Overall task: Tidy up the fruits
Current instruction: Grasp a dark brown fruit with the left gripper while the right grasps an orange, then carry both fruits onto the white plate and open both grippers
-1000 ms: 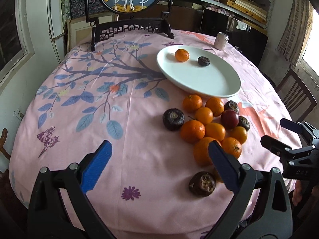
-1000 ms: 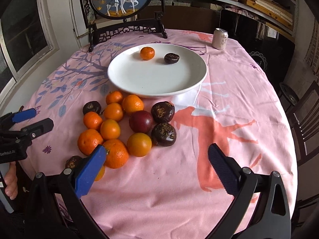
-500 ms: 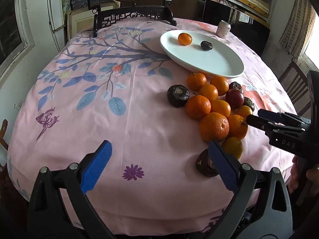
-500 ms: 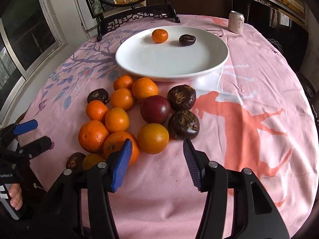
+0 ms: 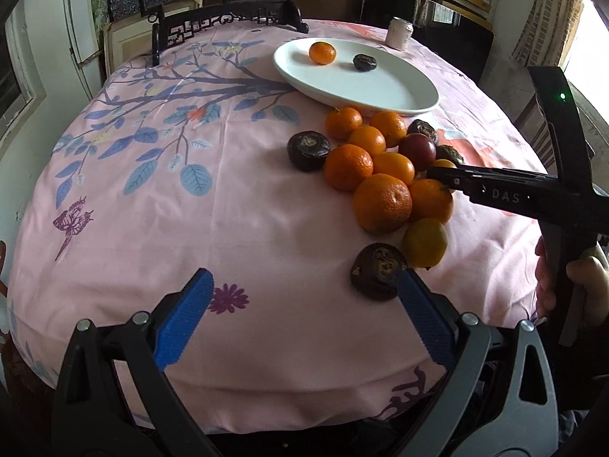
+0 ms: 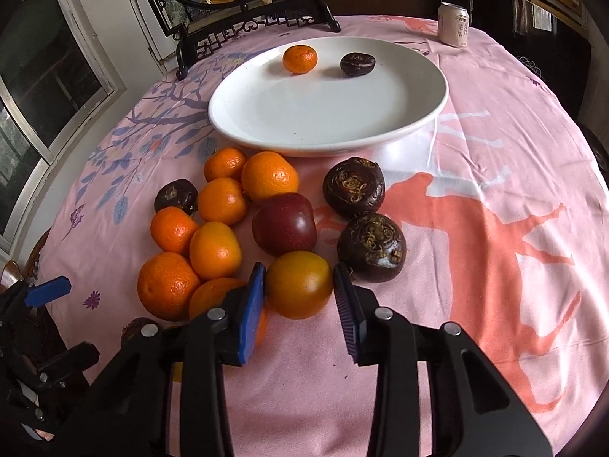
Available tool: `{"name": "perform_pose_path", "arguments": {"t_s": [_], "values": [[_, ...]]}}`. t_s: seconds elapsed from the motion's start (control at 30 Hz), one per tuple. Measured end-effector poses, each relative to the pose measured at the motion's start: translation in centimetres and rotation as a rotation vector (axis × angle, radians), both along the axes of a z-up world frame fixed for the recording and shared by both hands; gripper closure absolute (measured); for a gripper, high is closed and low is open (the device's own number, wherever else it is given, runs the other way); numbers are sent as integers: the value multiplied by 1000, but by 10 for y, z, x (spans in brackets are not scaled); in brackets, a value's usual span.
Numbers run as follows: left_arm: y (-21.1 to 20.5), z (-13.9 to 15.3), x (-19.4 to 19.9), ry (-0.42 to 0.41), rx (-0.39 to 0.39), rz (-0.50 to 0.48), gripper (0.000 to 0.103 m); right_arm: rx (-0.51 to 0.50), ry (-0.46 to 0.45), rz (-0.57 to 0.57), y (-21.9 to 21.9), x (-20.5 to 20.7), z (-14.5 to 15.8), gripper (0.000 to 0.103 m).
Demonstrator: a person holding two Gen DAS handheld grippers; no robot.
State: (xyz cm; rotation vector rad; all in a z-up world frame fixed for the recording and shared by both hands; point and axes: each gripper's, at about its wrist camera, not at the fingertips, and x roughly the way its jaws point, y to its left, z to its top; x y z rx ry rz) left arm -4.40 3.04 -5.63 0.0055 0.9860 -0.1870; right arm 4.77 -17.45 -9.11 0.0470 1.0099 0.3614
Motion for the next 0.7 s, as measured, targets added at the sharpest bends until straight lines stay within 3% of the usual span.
{"name": "perform_pose_path", "arguments": {"t_s": [0.23, 0.43, 0.5, 0.53, 0.57, 0.7], "values": [[-17, -17, 6, 51, 9, -33, 4, -51, -75, -40, -27, -43, 26, 67], [-38, -31, 11, 70, 20, -58, 7, -43, -52, -48, -38, -56, 15, 67], [-42, -31, 12, 40, 55, -41, 31, -38, -37, -40, -37, -55, 10, 67], [-43, -30, 13, 31, 56, -40, 53, -33, -35, -36, -36, -56, 9, 67], [-42, -28, 14, 29, 49, -37, 63, -31, -37, -33, -35, -56, 10, 67], [-35, -24, 16, 33, 8, -30, 63, -18, -55, -28, -33, -58, 15, 67]]}}
